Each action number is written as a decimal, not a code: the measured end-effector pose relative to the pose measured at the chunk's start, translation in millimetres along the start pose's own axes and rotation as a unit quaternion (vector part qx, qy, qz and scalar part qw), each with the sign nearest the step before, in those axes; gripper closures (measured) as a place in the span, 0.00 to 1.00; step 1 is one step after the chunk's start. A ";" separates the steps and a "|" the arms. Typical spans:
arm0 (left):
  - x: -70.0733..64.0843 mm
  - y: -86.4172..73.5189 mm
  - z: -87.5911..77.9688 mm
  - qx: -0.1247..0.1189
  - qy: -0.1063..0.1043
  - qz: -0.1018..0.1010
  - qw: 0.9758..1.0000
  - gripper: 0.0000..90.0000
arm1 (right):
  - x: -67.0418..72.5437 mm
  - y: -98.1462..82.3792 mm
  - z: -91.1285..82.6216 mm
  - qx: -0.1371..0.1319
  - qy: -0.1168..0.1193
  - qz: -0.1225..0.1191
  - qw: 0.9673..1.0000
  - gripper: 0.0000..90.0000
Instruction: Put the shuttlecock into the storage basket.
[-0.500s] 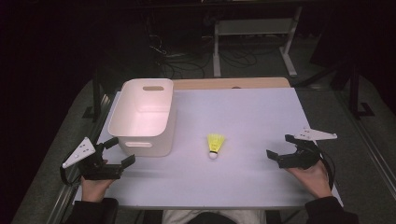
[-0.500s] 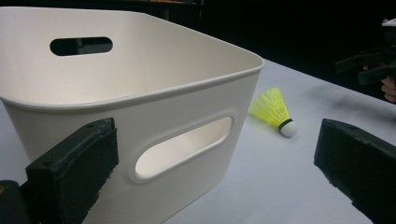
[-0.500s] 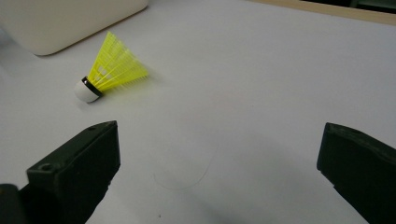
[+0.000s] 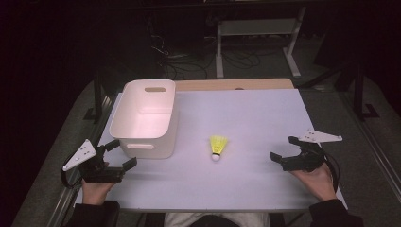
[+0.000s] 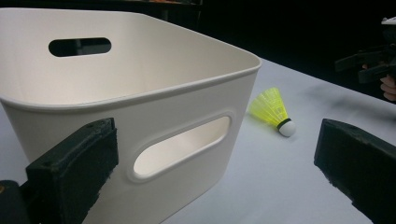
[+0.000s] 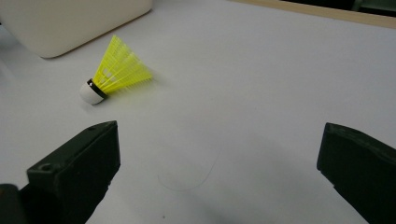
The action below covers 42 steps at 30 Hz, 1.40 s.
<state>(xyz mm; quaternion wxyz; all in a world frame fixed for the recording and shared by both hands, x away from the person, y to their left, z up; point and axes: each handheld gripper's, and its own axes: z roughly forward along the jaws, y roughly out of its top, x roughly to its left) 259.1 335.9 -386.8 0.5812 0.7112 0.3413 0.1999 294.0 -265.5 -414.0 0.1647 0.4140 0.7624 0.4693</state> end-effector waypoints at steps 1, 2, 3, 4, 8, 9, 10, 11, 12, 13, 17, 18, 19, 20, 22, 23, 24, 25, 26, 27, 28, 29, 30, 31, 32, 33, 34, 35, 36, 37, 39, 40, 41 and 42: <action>-0.1 0.0 0.0 0.000 0.000 0.001 1.000 0.00 | -0.3 0.3 -0.4 -0.003 0.002 0.001 1.000 0.00; -0.2 0.0 0.1 0.000 -0.001 0.000 1.000 0.00 | -0.7 0.3 -0.6 -0.003 0.004 0.003 1.000 0.00; -0.3 0.1 0.1 0.000 -0.001 0.000 1.000 0.00 | -0.7 0.2 -0.8 -0.003 0.005 0.005 1.000 0.00; -0.3 0.1 0.1 0.000 -0.001 0.000 1.000 0.00 | -0.7 0.2 -0.8 -0.003 0.005 0.005 1.000 0.00; -0.5 0.1 -0.2 -0.001 -0.002 0.000 1.000 0.00 | 1.9 0.8 -0.9 -0.002 0.006 0.000 1.000 0.00; -0.6 0.0 -0.1 0.000 -0.002 0.001 1.000 0.00 | 2.7 1.2 -0.6 0.000 0.006 -0.001 1.000 0.00; -0.6 0.0 -0.1 0.000 -0.002 0.001 1.000 0.00 | 2.7 1.2 -0.6 0.000 0.006 -0.001 1.000 0.00; -0.6 0.0 0.1 0.001 -0.002 0.001 1.000 0.00 | 3.2 1.8 -0.5 0.002 0.006 0.000 1.000 0.00; -0.6 0.0 0.1 0.001 -0.002 0.001 1.000 0.00 | 3.2 1.8 -0.5 0.002 0.006 0.000 1.000 0.00; -0.6 0.0 0.0 0.000 -0.002 0.001 1.000 0.00 | 3.9 2.5 -1.0 0.002 0.004 0.000 1.000 0.00; -0.8 -0.1 -0.1 0.000 -0.005 0.001 1.000 0.00 | 5.4 7.8 -2.5 0.004 0.007 -0.003 1.000 0.00; -0.8 -0.1 -0.1 0.000 -0.005 0.001 1.000 0.00 | 5.4 7.8 -2.5 0.004 0.007 -0.003 1.000 0.00; -0.9 -0.1 -0.2 0.000 -0.005 0.001 1.000 0.00 | 5.0 9.9 -3.7 0.005 0.011 0.000 1.000 0.00; -0.8 -0.1 -0.2 0.000 -0.005 0.001 1.000 0.00 | 5.0 10.6 -3.9 0.007 0.011 0.000 1.000 0.00; -0.7 -0.1 -0.3 0.000 -0.005 0.000 1.000 0.00 | 4.5 12.2 -3.7 0.013 0.012 -0.001 1.000 0.00; -0.7 -0.1 -0.2 0.000 -0.005 0.000 1.000 0.00 | 4.3 13.1 -3.7 0.014 0.012 -0.001 1.000 0.00; -0.7 -0.1 -0.3 0.000 -0.005 0.000 1.000 0.00 | 4.3 14.1 -3.7 0.015 0.012 -0.003 1.000 0.00; -0.6 -0.1 -0.4 0.000 -0.004 0.000 1.000 0.00 | 4.4 15.4 -3.8 0.016 0.012 -0.004 1.000 0.00; -0.6 -0.1 -0.5 0.000 -0.004 0.000 1.000 0.00 | 4.5 17.0 -3.7 0.016 0.013 -0.006 1.000 0.00; -0.5 0.0 -0.5 0.000 -0.004 0.000 1.000 0.00 | 5.1 18.9 -4.0 0.018 0.013 -0.007 1.000 0.00; -0.6 0.0 -0.5 0.000 -0.004 0.000 1.000 0.00 | 5.7 21.1 -4.2 0.018 0.012 -0.010 1.000 0.00; -0.6 0.0 -0.3 0.000 -0.004 0.000 1.000 0.00 | 6.4 23.7 -4.4 0.018 0.012 -0.013 1.000 0.00; -0.6 0.0 -0.3 0.000 -0.004 0.000 1.000 0.00 | 6.4 23.7 -4.4 0.018 0.012 -0.013 1.000 0.00; -0.6 0.0 -0.6 0.000 -0.004 0.000 1.000 0.00 | 7.7 28.9 -4.7 0.018 0.013 -0.018 1.000 0.00; -0.6 0.0 -0.6 0.000 -0.004 0.000 1.000 0.00 | 7.7 28.9 -4.7 0.018 0.013 -0.018 1.000 0.00; -0.6 0.0 -1.0 0.000 -0.004 0.001 1.000 0.00 | 8.3 33.5 -4.8 0.020 0.014 -0.022 0.999 0.00; -0.6 0.0 -1.0 0.000 -0.004 0.000 1.000 0.00 | 8.4 35.6 -4.7 0.021 0.014 -0.023 0.999 0.00; -0.6 0.0 -1.1 -0.001 -0.004 0.000 1.000 0.00 | 8.3 37.5 -4.7 0.022 0.014 -0.025 0.999 0.00; -0.6 0.0 -1.1 -0.001 -0.004 0.000 1.000 0.00 | 8.4 39.3 -4.7 0.023 0.015 -0.026 0.999 0.00; -0.8 0.0 -0.9 -0.001 -0.004 -0.001 1.000 0.00 | 8.6 41.0 -4.5 0.023 0.015 -0.027 0.999 0.00; -0.7 0.0 -1.1 -0.002 -0.004 -0.001 1.000 0.00 | 8.7 44.3 -4.4 0.025 0.015 -0.029 0.999 0.00; -0.7 0.0 -1.1 -0.001 -0.004 -0.001 1.000 0.00 | 8.7 45.9 -4.2 0.025 0.016 -0.030 0.999 0.00; -0.7 0.0 -1.0 -0.001 -0.004 -0.001 1.000 0.00 | 8.8 47.4 -4.2 0.026 0.016 -0.031 0.999 0.00; -0.7 0.0 -1.0 -0.001 -0.004 -0.001 1.000 0.00 | 8.9 48.9 -4.1 0.027 0.017 -0.032 0.999 0.00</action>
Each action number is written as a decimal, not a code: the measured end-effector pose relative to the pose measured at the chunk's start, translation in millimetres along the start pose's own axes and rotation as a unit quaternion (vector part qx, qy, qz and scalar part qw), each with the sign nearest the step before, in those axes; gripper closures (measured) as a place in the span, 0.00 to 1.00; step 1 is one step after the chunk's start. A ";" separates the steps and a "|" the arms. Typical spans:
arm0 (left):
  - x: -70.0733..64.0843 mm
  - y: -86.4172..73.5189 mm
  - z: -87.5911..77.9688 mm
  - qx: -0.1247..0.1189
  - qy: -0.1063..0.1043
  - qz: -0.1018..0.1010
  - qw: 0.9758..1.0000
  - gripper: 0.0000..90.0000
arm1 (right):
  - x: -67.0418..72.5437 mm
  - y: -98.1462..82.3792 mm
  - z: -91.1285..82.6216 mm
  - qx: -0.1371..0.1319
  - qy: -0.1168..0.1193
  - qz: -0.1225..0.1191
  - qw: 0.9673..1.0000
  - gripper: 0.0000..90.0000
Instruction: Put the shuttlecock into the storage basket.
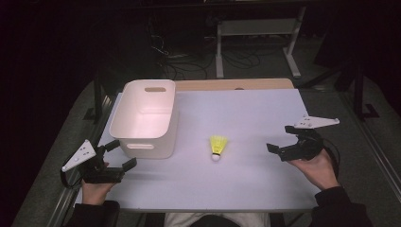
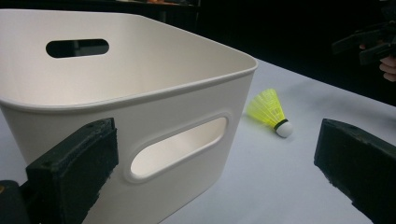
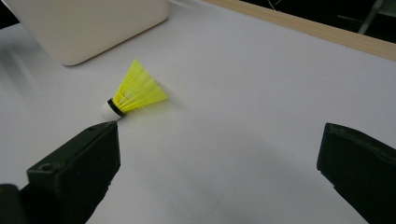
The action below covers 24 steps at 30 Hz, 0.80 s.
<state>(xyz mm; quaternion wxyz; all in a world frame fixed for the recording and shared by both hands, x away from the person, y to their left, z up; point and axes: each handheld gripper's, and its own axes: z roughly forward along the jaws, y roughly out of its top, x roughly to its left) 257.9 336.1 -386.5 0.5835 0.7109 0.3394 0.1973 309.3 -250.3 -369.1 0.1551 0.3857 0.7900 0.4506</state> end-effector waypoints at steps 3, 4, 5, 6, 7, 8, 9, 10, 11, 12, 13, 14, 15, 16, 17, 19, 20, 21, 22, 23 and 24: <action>0.0 0.0 0.0 0.000 0.000 0.000 1.000 0.00 | -0.2 4.3 0.0 0.002 0.002 -0.003 1.000 0.00; -0.1 0.0 -0.1 0.000 0.001 -0.001 1.000 0.00 | 0.1 5.6 0.0 0.003 0.003 -0.003 1.000 0.00; -0.1 0.0 -0.1 0.000 0.001 -0.001 1.000 0.00 | 0.1 7.0 0.0 0.003 0.003 -0.004 1.000 0.00; 0.0 0.0 0.0 0.000 0.000 0.000 1.000 0.00 | 0.0 8.2 0.0 0.003 0.003 -0.006 1.000 0.00; 0.0 0.0 0.0 0.001 0.001 0.000 1.000 0.00 | -0.1 9.4 0.1 0.004 0.003 -0.008 1.000 0.00; 0.0 0.0 0.0 0.001 0.000 0.000 1.000 0.00 | -0.2 10.5 0.3 0.005 0.003 -0.008 1.000 0.00; 0.0 -0.1 0.0 0.000 0.000 0.000 1.000 0.00 | -0.7 11.6 0.5 0.007 0.004 -0.008 1.000 0.00; 0.0 -0.1 0.0 0.001 0.000 0.000 1.000 0.00 | -1.0 12.6 0.7 0.009 0.005 -0.008 1.000 0.00; 0.0 -0.1 -0.1 0.001 0.000 0.000 1.000 0.00 | -1.0 13.7 0.8 0.010 0.005 -0.007 1.000 0.00; 0.0 -0.1 -0.1 0.001 0.000 0.000 1.000 0.00 | -1.3 14.8 0.9 0.011 0.005 -0.009 1.000 0.00; 0.0 -0.1 -0.1 0.001 0.000 0.000 1.000 0.00 | -1.2 16.0 1.2 0.011 0.005 -0.009 1.000 0.00; 0.0 -0.1 0.0 0.001 0.000 0.000 1.000 0.00 | -1.3 17.1 1.5 0.012 0.005 -0.011 1.000 0.00; 0.0 -0.1 0.0 0.001 0.000 0.000 1.000 0.00 | -1.3 18.1 1.9 0.013 0.005 -0.013 1.000 0.00; 0.0 -0.1 0.0 0.001 0.000 0.000 1.000 0.00 | -1.4 19.0 2.4 0.014 0.005 -0.014 1.000 0.00; 0.0 -0.1 0.0 0.001 0.000 -0.001 1.000 0.00 | -1.7 19.8 2.8 0.016 0.006 -0.013 1.000 0.00; 0.0 -0.1 0.0 0.001 0.000 0.000 1.000 0.00 | -2.4 21.2 4.1 0.018 0.007 -0.014 1.000 0.00; 0.0 -0.1 0.0 0.001 0.000 0.000 1.000 0.00 | -2.8 21.8 4.7 0.019 0.007 -0.014 1.000 0.00; 0.0 -0.1 0.0 0.001 0.000 0.000 1.000 0.00 | -3.3 22.5 5.4 0.021 0.007 -0.014 1.000 0.00; 0.0 -0.1 0.0 0.001 0.000 0.000 1.000 0.00 | -3.3 22.5 5.4 0.021 0.007 -0.014 1.000 0.00; -0.1 -0.1 0.1 0.001 0.000 0.000 1.000 0.00 | -4.5 23.6 6.7 0.022 0.008 -0.014 1.000 0.00; -0.1 -0.1 0.1 0.001 0.000 0.000 1.000 0.00 | -4.5 23.6 6.7 0.022 0.008 -0.014 1.000 0.00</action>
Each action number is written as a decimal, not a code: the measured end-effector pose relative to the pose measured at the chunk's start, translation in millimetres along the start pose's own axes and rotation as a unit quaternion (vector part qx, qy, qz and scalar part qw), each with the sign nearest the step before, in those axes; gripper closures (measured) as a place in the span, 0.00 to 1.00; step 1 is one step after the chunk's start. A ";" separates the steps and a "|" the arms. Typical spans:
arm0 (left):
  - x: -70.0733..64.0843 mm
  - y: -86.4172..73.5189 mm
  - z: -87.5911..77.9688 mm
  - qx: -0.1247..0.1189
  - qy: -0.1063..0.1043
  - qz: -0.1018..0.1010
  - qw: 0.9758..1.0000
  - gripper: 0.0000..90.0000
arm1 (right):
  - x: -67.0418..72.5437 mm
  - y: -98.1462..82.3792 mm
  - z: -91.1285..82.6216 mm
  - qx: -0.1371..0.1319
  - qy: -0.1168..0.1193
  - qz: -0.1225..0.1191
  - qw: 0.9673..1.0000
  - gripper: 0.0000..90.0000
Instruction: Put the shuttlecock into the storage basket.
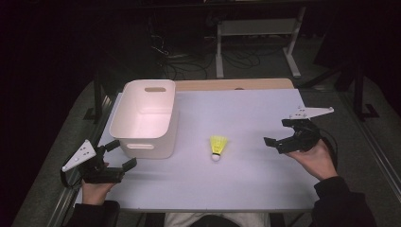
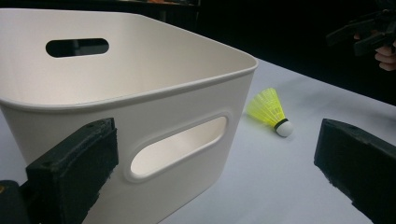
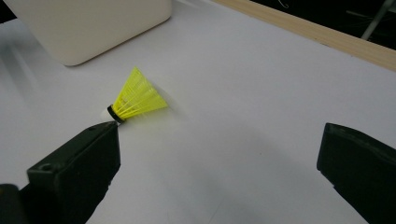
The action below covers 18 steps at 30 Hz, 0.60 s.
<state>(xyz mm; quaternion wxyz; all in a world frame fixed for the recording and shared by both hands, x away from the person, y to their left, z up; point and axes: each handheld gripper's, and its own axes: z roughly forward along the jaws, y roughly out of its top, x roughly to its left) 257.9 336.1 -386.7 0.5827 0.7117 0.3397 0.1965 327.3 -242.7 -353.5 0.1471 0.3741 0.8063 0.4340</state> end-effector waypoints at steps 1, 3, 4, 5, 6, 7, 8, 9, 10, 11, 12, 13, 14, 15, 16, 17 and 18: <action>0.0 0.0 0.0 0.000 0.000 0.000 1.000 0.00 | -0.5 0.7 0.5 0.002 0.000 0.000 1.000 0.00; 0.1 0.0 0.0 0.000 0.001 0.000 1.000 0.00 | -1.6 1.9 1.6 0.004 0.001 0.000 1.000 0.00; 0.1 0.0 0.0 0.000 0.001 0.000 1.000 0.00 | -1.6 1.9 1.6 0.004 0.001 0.000 1.000 0.00; 0.0 0.0 0.1 0.000 0.000 0.000 1.000 0.00 | -2.0 2.7 2.2 0.005 0.001 0.000 1.000 0.00; 0.0 0.0 0.1 0.000 0.000 0.000 1.000 0.00 | -2.7 4.7 3.5 0.006 0.003 0.000 1.000 0.00; 0.0 0.0 0.1 0.000 0.000 0.000 1.000 0.00 | -2.8 6.8 4.6 0.007 0.004 -0.002 1.000 0.00; 0.0 0.0 0.1 0.000 0.000 0.000 1.000 0.00 | -2.6 8.0 5.4 0.009 0.004 -0.002 1.000 0.00; 0.0 0.0 0.1 0.000 0.000 0.000 1.000 0.00 | -2.6 8.0 5.4 0.009 0.004 -0.002 1.000 0.00; 0.1 0.0 0.1 0.000 0.000 0.000 1.000 0.00 | -2.4 10.3 7.5 0.012 0.007 -0.006 1.000 0.00; 0.1 0.0 0.1 0.000 0.000 0.000 1.000 0.00 | -2.4 10.3 7.5 0.012 0.007 -0.006 1.000 0.00; 0.1 0.0 0.1 0.000 0.000 0.000 1.000 0.00 | -2.1 11.6 8.6 0.014 0.007 -0.007 1.000 0.00; 0.0 0.0 0.2 0.000 0.000 0.000 1.000 0.00 | -2.1 11.6 8.6 0.014 0.007 -0.007 1.000 0.00; 0.1 0.0 0.2 0.000 0.000 0.000 1.000 0.00 | -1.2 14.2 11.0 0.017 0.010 -0.010 1.000 0.00; 0.0 0.0 0.2 0.000 0.000 0.000 1.000 0.00 | -0.8 15.3 12.3 0.018 0.011 -0.011 1.000 0.00; 0.0 0.0 0.1 0.000 0.000 0.000 1.000 0.00 | -0.5 16.4 13.9 0.021 0.011 -0.013 1.000 0.00; 0.0 0.0 0.1 0.000 0.000 0.000 1.000 0.00 | -0.1 17.3 15.3 0.024 0.011 -0.013 1.000 0.00; 0.0 0.0 0.1 0.000 0.000 0.000 1.000 0.00 | 0.0 19.0 18.2 0.026 0.015 -0.014 0.999 0.00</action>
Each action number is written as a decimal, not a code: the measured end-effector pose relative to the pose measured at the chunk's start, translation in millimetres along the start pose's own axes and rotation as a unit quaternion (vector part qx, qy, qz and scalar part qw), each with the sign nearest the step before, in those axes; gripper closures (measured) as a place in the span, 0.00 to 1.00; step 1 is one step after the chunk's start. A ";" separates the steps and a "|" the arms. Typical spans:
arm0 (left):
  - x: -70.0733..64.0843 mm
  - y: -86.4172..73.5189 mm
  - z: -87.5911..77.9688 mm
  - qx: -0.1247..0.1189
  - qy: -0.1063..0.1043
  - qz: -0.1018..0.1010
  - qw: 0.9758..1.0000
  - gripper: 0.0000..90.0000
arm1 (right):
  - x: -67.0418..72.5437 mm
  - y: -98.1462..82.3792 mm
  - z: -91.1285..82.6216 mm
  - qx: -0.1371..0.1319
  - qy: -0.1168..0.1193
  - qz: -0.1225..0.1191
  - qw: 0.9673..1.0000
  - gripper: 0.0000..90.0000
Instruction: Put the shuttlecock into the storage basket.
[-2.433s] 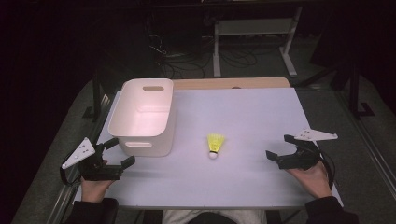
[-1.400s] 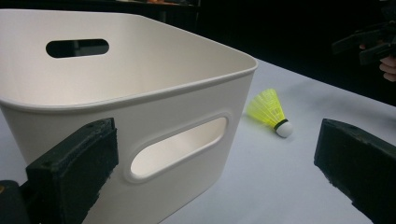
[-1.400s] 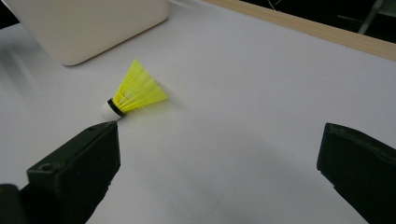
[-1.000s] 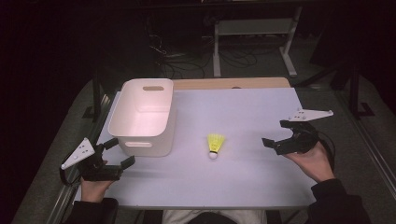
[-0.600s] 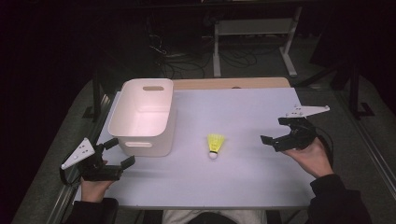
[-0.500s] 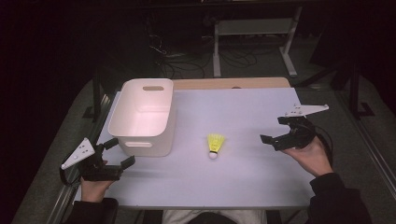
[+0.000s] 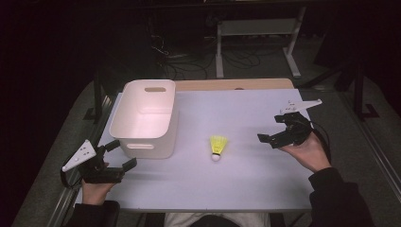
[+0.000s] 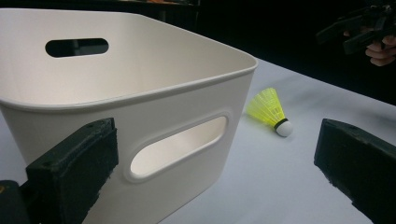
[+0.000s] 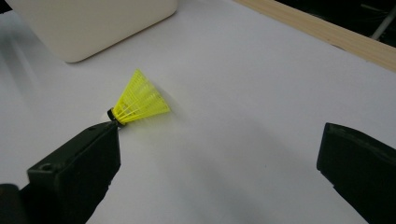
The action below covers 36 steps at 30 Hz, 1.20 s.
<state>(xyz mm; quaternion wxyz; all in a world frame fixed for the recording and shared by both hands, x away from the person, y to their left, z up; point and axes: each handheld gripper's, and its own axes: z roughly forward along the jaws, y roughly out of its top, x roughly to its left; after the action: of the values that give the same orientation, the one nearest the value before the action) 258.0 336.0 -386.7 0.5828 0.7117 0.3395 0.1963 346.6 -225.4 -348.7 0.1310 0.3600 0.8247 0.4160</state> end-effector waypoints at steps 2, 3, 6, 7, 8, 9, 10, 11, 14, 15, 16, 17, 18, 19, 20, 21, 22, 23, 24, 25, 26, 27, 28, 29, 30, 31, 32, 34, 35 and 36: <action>0.0 0.0 0.1 0.000 0.000 0.000 1.000 0.00 | 0.3 1.0 1.2 0.002 0.001 0.000 1.000 0.00; 0.0 0.0 0.1 0.000 0.000 0.000 1.000 0.00 | 0.7 2.0 2.4 0.003 0.002 -0.001 1.000 0.00; 0.0 0.0 0.0 0.000 0.000 0.000 1.000 0.00 | 1.5 4.9 5.4 0.007 0.003 -0.004 1.000 0.00; 0.0 0.0 0.1 0.000 0.000 0.000 1.000 0.00 | 1.9 5.8 6.4 0.007 0.004 -0.005 1.000 0.00; 0.0 0.0 0.1 0.000 0.000 0.000 1.000 0.00 | 2.1 6.6 7.4 0.008 0.005 -0.006 1.000 0.00; 0.0 0.0 0.1 0.000 0.000 0.000 1.000 0.00 | 2.1 6.6 7.4 0.008 0.005 -0.006 1.000 0.00; 0.0 0.0 0.1 0.000 0.000 0.000 1.000 0.00 | 2.9 8.6 9.8 0.012 0.006 -0.009 1.000 0.00; 0.0 0.0 0.1 0.000 0.000 0.000 1.000 0.00 | 3.0 9.1 10.3 0.011 0.006 -0.010 1.000 0.00; 0.0 0.0 0.1 0.000 -0.001 0.000 1.000 0.00 | 3.0 10.1 11.9 0.012 0.006 -0.011 1.000 0.00; 0.0 0.0 0.1 0.000 -0.001 0.000 1.000 0.00 | 2.7 10.5 12.6 0.013 0.007 -0.011 1.000 0.00; 0.0 0.0 0.2 0.000 -0.001 0.000 1.000 0.00 | 1.9 11.0 13.9 0.012 0.008 -0.010 1.000 0.00; 0.0 0.0 0.2 0.000 -0.001 0.000 1.000 0.00 | 1.9 11.0 13.9 0.012 0.008 -0.010 1.000 0.00; 0.0 0.0 0.2 0.000 -0.001 0.000 1.000 0.00 | 1.7 11.2 14.3 0.013 0.008 -0.009 1.000 0.00; 0.0 0.0 0.3 0.000 -0.001 0.000 1.000 0.00 | 1.3 11.4 15.0 0.014 0.008 -0.010 1.000 0.00; 0.0 -0.1 0.3 0.000 -0.001 0.000 1.000 0.00 | 1.1 12.1 16.4 0.016 0.009 -0.009 1.000 0.00; 0.0 0.0 0.3 0.000 -0.001 0.000 1.000 0.00 | 0.8 12.5 16.9 0.017 0.010 -0.011 1.000 0.00; 0.0 0.0 0.3 0.000 -0.001 0.000 1.000 0.00 | 0.8 12.5 16.9 0.017 0.010 -0.011 1.000 0.00; 0.1 0.0 0.4 0.000 -0.001 0.000 1.000 0.00 | 1.0 13.0 17.6 0.017 0.010 -0.010 1.000 0.00; 0.1 0.0 0.4 0.000 -0.001 0.000 1.000 0.00 | 0.8 13.7 18.5 0.017 0.012 -0.012 1.000 0.00; 0.0 0.0 0.4 0.000 -0.002 0.000 1.000 0.00 | 0.7 15.0 20.4 0.019 0.013 -0.014 1.000 0.00; 0.0 0.0 0.4 0.000 -0.002 0.000 1.000 0.00 | 0.7 15.0 20.4 0.019 0.013 -0.014 1.000 0.00; 0.0 0.0 0.4 0.000 -0.002 0.000 1.000 0.00 | 0.5 16.1 23.2 0.021 0.015 -0.013 1.000 0.00; 0.0 0.0 0.4 0.000 -0.002 0.000 1.000 0.00 | 0.5 16.1 23.2 0.021 0.015 -0.013 1.000 0.00; 0.0 0.0 0.3 0.000 -0.002 0.000 1.000 0.00 | 0.4 16.6 26.6 0.024 0.016 -0.013 1.000 0.00; 0.0 0.0 0.3 0.000 -0.002 0.000 1.000 0.00 | 0.4 16.6 26.6 0.024 0.016 -0.013 1.000 0.00; 0.1 -0.1 0.4 0.000 -0.002 0.001 1.000 0.00 | 0.4 16.7 27.7 0.025 0.017 -0.013 0.999 0.00; 0.0 0.0 0.5 0.000 -0.002 0.000 1.000 0.00 | 0.6 16.7 31.5 0.028 0.018 -0.014 0.999 0.00; 0.1 0.0 0.5 0.000 -0.002 0.001 1.000 0.00 | 0.6 16.7 32.7 0.029 0.019 -0.015 0.999 0.00; 0.1 -0.1 0.4 0.000 -0.002 0.001 1.000 0.00 | 1.1 16.7 34.6 0.031 0.019 -0.016 0.999 0.00; 0.1 -0.1 0.5 0.000 -0.003 0.001 1.000 0.00 | 1.3 16.8 36.1 0.032 0.020 -0.017 0.999 0.00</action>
<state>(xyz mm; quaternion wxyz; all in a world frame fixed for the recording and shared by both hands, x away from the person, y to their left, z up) 258.3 335.8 -386.9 0.5833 0.7126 0.3377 0.1947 372.4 -196.5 -357.9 0.1098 0.3414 0.8464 0.3938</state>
